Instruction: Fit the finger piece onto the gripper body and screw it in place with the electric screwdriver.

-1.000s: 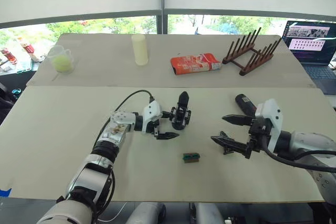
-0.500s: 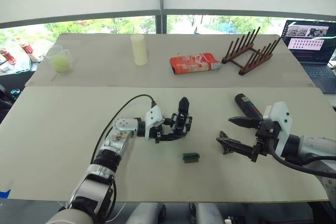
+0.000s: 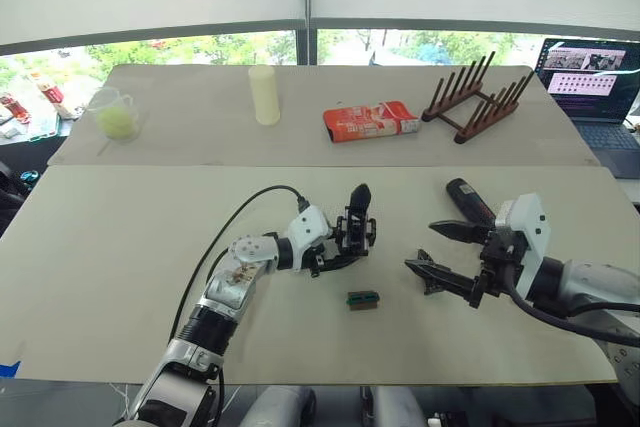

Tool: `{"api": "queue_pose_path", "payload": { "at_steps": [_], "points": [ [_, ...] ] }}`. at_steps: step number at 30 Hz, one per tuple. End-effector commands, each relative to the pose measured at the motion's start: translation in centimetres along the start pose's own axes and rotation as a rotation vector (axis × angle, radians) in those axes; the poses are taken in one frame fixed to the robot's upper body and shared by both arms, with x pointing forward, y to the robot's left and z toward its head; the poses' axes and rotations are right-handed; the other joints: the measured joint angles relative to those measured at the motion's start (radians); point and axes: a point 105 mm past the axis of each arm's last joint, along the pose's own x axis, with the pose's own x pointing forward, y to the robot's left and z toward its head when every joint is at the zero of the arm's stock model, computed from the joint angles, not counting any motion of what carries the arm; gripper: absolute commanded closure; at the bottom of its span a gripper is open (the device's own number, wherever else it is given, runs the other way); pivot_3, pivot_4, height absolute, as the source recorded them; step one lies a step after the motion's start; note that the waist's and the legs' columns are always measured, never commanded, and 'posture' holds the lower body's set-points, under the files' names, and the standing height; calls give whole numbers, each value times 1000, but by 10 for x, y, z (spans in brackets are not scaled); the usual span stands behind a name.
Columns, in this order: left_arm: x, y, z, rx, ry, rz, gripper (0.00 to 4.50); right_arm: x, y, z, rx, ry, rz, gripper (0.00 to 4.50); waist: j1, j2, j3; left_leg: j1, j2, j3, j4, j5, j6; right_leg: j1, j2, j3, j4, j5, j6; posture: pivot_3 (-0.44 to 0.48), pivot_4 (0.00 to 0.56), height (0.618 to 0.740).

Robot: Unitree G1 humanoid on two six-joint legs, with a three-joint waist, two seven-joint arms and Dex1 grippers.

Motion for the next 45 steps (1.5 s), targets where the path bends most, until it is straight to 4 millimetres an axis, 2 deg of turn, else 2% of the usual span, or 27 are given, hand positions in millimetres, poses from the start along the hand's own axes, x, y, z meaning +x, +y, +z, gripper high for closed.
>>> {"api": "queue_pose_path", "payload": {
  "at_steps": [1, 2, 3, 10, 15, 20, 24, 30, 34, 38, 43, 45],
  "points": [
    [-4, 4, 0, 14, 2, -4, 883, -3, 5, 9, -44, -13, 8, 0, 0, 0, 0, 0, 0, 0, 0, 0, 0, 0, 0, 0, 0, 0, 0, 0, 150, 740],
    [-6, 3, 0, 4, -1, -12, 283, -3, 5, 9, -40, -12, 7, 0, 0, 0, 0, 1, 0, 0, 0, 0, 0, 0, 0, 0, 0, 0, 0, 0, 150, 740],
    [-9, 3, 1, -8, -4, -17, 55, -2, 6, 9, -30, -15, 8, 0, -1, 0, 0, 1, 0, 0, 0, 0, 0, 0, 0, 0, 0, 0, 0, 0, 150, 740],
    [-30, 2, 14, 66, -40, -66, 55, 0, 11, 9, -8, -21, 14, 0, -1, 0, 0, 1, 0, 0, 0, 0, 0, 0, 1, 0, 0, 0, 0, 0, 150, 740],
    [-44, 16, 31, 130, -95, -79, 55, 2, 10, 7, -7, -21, 17, 0, 3, 0, 0, 1, 0, 0, 0, 0, 0, 0, 0, 0, 0, 0, 0, 0, 150, 740],
    [-71, 29, 42, 166, -76, -94, 55, -2, 6, 6, -8, 9, 35, 0, -5, 0, 0, 1, 0, 0, -1, 0, 0, 0, 1, 0, 0, 0, 0, 0, 150, 740],
    [-99, 47, 57, 182, -79, -9, 55, -9, 5, 4, -7, 71, 41, 0, -4, 0, 0, 1, 0, 0, -1, 0, 0, 0, 1, 0, 0, 0, 0, 0, 150, 740],
    [-134, 12, 73, 44, 29, -209, 55, -27, -5, -9, 73, 290, -7, 0, -5, 1, 0, 1, 0, 0, -1, 0, 0, 0, 1, 0, 0, 0, 0, 0, 150, 740],
    [-145, -8, 86, 54, 70, -293, 55, -34, -22, -18, 165, 437, -95, 0, -4, 1, 0, 1, 1, 1, -1, -1, 0, 0, 1, 0, -1, 0, 0, 0, 150, 740],
    [-142, -15, 96, 73, 61, -318, 55, -36, -33, -20, 263, 514, -116, 0, -1, 1, 0, 1, 1, 1, -2, -1, 0, 0, 0, 0, 0, 0, 0, 0, 150, 740],
    [-144, -27, 89, 153, 80, -367, 55, -23, -58, -27, 446, 600, -220, 0, -15, 1, 0, 1, 1, 2, -3, -1, 0, 0, -4, 1, -2, 0, -1, 0, 150, 740],
    [-139, -29, 89, 171, 68, -369, 55, -20, -62, -31, 496, 636, -223, 0, -18, 1, 1, 0, 1, 2, -3, -1, 0, -1, -5, 1, -2, 0, -1, 0, 150, 740]
  ]
}}
